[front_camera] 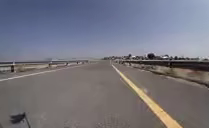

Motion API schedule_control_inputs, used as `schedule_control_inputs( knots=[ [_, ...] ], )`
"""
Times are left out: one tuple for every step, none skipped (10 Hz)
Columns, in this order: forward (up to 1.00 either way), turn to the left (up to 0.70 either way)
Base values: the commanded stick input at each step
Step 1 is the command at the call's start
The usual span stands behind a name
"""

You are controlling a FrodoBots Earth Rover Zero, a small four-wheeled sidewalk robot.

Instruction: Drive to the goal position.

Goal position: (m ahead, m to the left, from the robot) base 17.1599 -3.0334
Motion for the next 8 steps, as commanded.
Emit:
schedule_control_inputs(
  knots=[
    [1.00,0.00],
    [1.00,0.00],
    [1.00,0.00],
    [1.00,0.00],
    [1.00,0.00],
    [1.00,0.00],
    [1.00,0.00],
    [1.00,0.00]
  ],
)
